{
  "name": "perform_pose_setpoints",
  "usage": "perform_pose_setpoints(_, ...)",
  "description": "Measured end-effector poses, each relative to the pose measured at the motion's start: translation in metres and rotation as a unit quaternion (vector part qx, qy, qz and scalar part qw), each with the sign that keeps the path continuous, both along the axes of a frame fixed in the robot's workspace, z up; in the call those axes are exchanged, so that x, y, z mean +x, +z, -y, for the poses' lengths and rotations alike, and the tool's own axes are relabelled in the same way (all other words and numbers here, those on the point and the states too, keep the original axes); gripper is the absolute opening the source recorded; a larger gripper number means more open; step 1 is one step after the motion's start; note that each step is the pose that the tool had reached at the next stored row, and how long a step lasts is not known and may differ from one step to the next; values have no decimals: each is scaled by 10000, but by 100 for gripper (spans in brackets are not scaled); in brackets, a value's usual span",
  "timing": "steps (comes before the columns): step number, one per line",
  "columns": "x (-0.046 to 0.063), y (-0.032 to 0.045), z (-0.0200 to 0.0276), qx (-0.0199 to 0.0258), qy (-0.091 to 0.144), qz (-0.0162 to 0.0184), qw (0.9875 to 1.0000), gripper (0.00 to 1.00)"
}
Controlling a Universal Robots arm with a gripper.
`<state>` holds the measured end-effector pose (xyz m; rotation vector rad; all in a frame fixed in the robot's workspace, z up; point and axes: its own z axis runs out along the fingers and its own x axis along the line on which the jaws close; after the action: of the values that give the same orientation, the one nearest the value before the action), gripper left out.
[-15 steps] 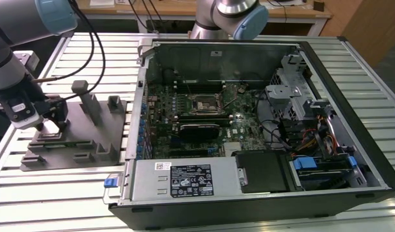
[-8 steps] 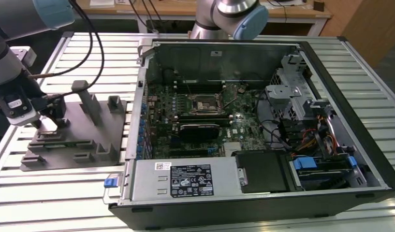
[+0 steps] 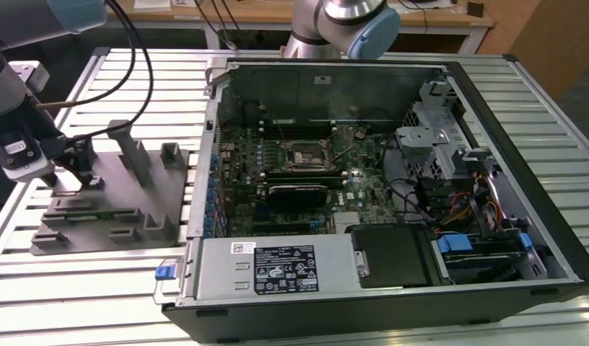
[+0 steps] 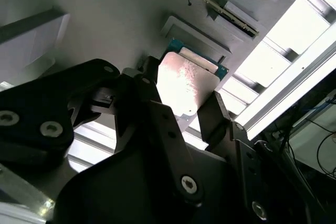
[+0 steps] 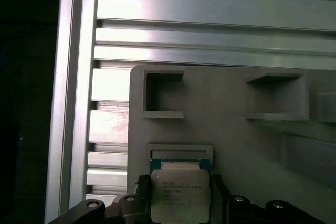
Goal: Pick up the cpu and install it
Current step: 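Pick up the cpu and move it towards the insertion slot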
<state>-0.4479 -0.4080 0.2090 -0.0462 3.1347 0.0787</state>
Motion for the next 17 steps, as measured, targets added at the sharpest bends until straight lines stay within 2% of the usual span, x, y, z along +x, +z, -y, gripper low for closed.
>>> perform_pose_setpoints(5, 0, 41, 0, 1, 0, 0, 10000, 54)
perform_pose_setpoints(12, 0, 134, 0, 1, 0, 1, 10000, 54)
perform_pose_setpoints(17, 0, 239, 0, 2, 0, 2, 10000, 54)
